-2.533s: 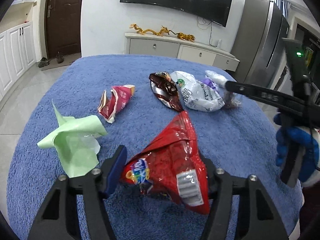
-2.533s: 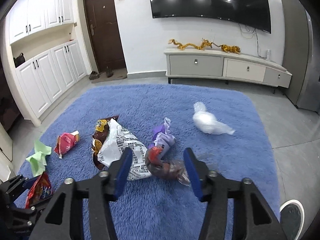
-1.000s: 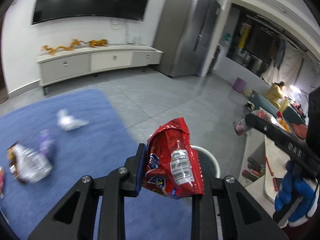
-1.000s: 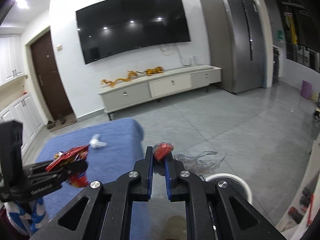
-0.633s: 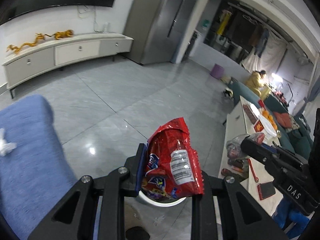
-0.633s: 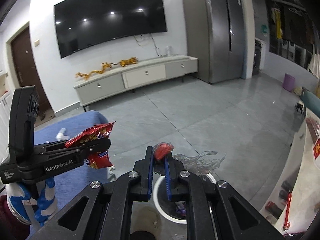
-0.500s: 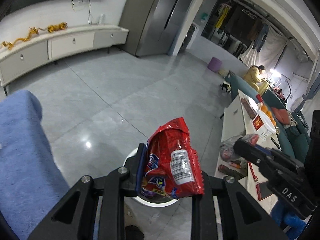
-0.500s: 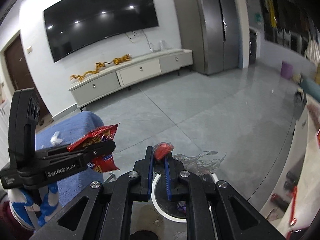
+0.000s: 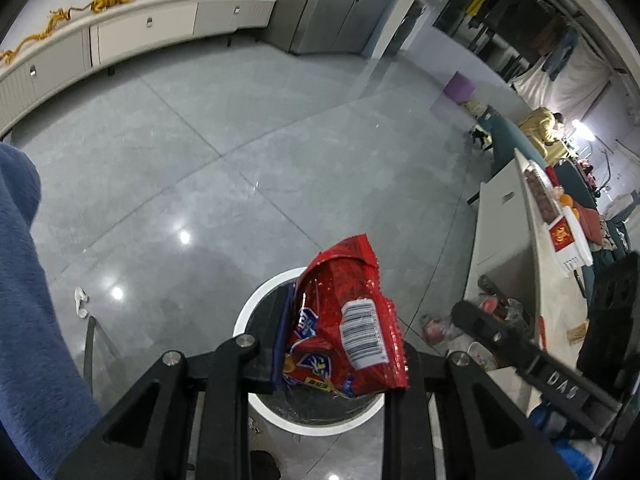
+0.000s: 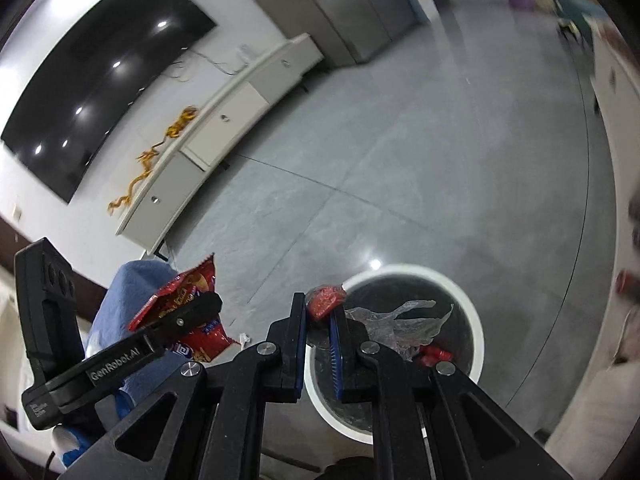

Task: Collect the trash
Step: 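Carry the red chip bag and clear wrapper toward the bin, then open both tools over the bin to drop the chip bag and wrapper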

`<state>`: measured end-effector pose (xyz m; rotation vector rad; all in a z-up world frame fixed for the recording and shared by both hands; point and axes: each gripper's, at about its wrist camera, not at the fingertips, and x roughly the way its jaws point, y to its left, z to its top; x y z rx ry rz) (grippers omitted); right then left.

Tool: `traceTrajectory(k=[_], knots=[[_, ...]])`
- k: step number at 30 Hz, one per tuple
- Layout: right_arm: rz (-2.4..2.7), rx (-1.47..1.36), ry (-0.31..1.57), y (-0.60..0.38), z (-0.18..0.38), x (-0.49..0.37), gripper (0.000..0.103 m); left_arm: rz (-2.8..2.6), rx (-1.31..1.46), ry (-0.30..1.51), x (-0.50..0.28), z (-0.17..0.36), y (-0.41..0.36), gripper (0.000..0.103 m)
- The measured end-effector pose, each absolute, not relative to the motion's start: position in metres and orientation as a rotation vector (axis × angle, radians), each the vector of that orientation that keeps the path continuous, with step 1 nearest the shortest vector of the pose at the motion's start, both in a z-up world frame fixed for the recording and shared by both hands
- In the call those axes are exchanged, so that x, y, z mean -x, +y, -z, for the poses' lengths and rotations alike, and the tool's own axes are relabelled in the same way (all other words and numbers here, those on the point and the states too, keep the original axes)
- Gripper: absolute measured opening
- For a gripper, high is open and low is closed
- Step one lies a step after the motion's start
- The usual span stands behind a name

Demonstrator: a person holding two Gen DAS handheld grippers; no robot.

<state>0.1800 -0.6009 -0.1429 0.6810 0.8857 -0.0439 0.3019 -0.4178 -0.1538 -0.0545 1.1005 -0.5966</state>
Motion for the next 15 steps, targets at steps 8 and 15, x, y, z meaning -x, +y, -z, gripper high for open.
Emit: traceTrajectory(k=[8, 15], knots=[[0.076, -0.823, 0.951, -0.62, 0.195, -0.19, 0.013, 0.581, 0.054, 1.191, -0.321, 0.192, -0.44, 0.026], [0.098, -0.863, 0.977, -0.625, 0.225, -0.186, 0.02, 0.597, 0.037, 1.244, -0.324, 0.219, -0.452, 0.038]])
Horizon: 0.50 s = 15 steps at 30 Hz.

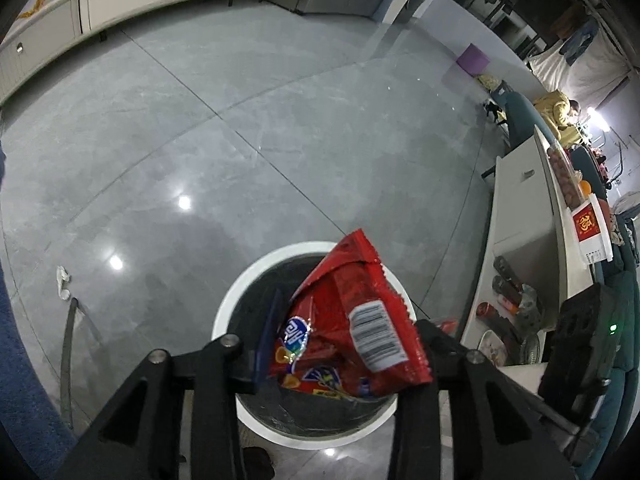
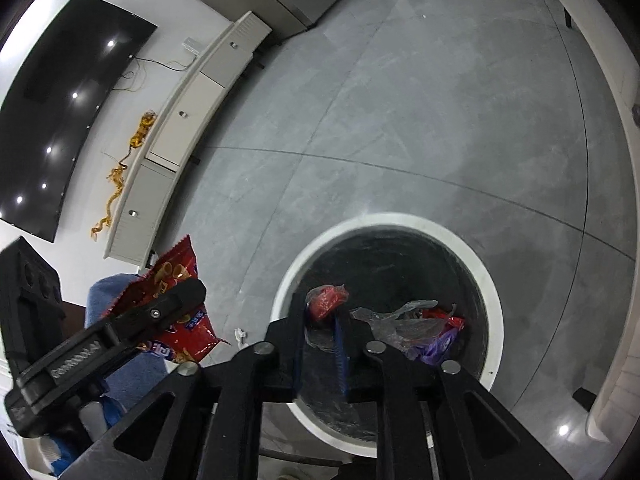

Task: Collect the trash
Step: 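Open both tools over the bin to drop the chip bag and wrapper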

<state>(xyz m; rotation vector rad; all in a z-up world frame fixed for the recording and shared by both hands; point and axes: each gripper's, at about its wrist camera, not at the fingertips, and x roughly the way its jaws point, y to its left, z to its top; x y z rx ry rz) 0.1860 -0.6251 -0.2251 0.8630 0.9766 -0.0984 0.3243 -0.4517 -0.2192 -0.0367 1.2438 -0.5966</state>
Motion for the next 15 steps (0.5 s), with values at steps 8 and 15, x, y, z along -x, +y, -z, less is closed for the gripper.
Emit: traceTrajectory(k=[8, 15], knots=[[0.148, -0.845, 0.979, -0.614, 0.231, -0.189, 0.042, 0.608, 0.022, 1.257, -0.322, 0.224, -0.454, 0.051], [0.202, -0.797, 0.975, -0.611, 0.223, -0.183, 0.043, 0.603, 0.018, 1.225, -0.317, 0.214, -0.454, 0.051]])
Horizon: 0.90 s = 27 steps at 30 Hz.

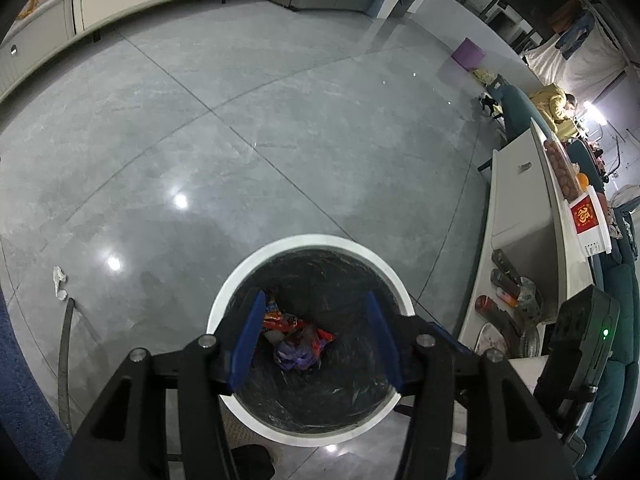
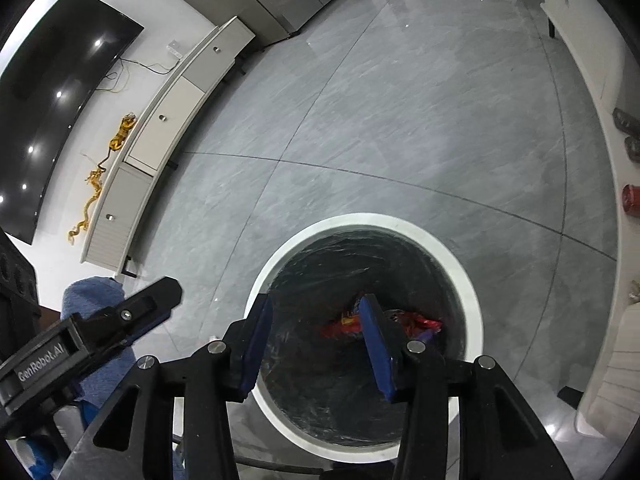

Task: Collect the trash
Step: 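Open both tools over the bin to drop the chip bag and wrapper, then move both tools back from the bin toward the wrappers on the rug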

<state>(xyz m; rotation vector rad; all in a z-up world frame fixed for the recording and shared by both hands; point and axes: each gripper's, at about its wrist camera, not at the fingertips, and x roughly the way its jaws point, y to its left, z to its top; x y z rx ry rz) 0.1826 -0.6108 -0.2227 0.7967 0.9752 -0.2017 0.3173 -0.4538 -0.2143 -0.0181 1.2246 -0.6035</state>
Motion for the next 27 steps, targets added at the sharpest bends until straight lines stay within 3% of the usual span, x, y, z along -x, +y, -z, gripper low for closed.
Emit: traceTrajectory(k=[10, 27], knots=[[0.211, -0.678, 0.923, -0.583, 0.17, -0.178, 0.043, 0.49, 0.043, 1.055, -0.294, 0.162, -0.418, 0.051], [0.21, -0.448, 0.76, -0.457, 0.061, -0.141, 0.047, 0.299, 0.151, 0.762, -0.221, 0.044, -0.244, 0.051]])
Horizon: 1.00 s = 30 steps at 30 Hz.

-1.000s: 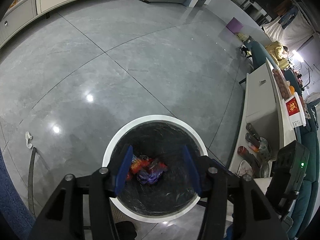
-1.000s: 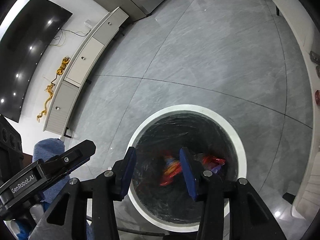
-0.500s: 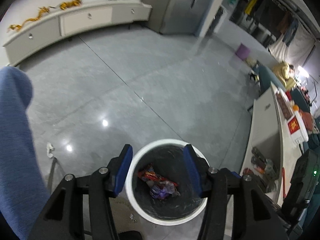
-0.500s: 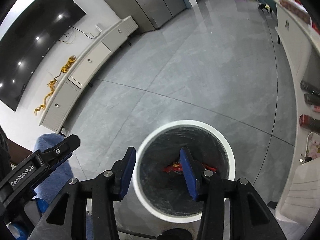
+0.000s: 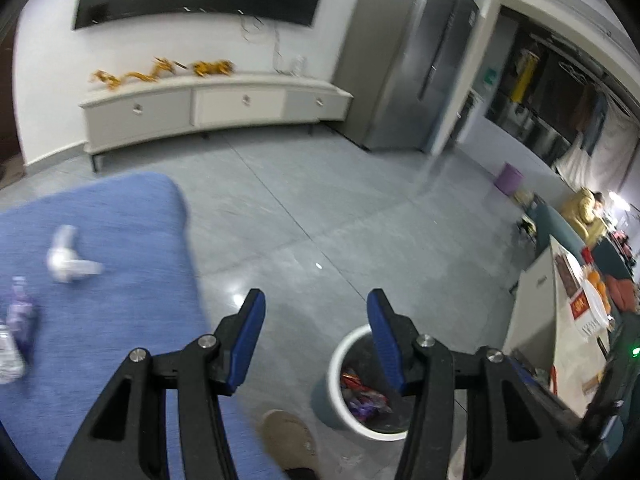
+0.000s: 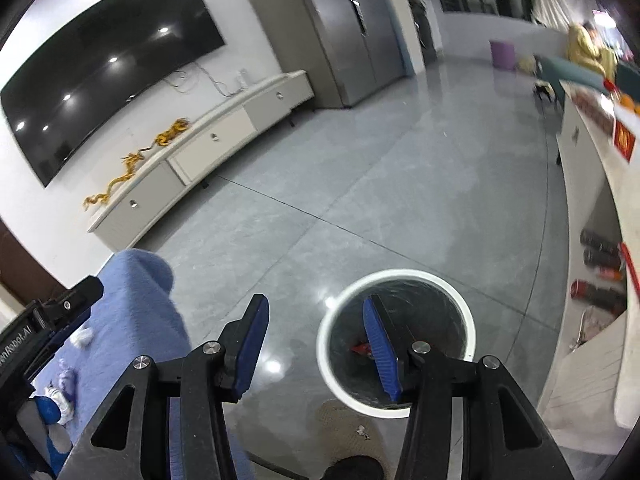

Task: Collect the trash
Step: 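Move both tools back from the bin toward the wrappers on the rug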

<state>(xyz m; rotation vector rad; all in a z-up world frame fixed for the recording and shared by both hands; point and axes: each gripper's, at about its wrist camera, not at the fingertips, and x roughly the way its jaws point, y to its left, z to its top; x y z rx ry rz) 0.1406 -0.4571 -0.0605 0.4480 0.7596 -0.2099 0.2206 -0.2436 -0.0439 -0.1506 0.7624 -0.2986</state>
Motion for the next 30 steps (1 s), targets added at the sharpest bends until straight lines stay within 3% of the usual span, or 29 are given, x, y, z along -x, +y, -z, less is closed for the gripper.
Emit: traceTrajectory(k=[12, 25, 30], knots=[[0.03, -0.376, 0.685, -0.346, 0.017, -0.146, 0.047, 0.094, 0.178, 0.64, -0.167, 0.014, -0.093, 0.051], [-0.191, -0.268, 0.728, -0.214, 0.031, -0.184, 0.047, 0.029, 0.333, 0.682, -0.15, 0.066, 0.06, 0.051], [-0.248, -0.233, 0.762, -0.188, 0.049, -0.196, 0.047, 0.035, 0.378, 0.707, -0.158, 0.087, 0.083, 0.05]])
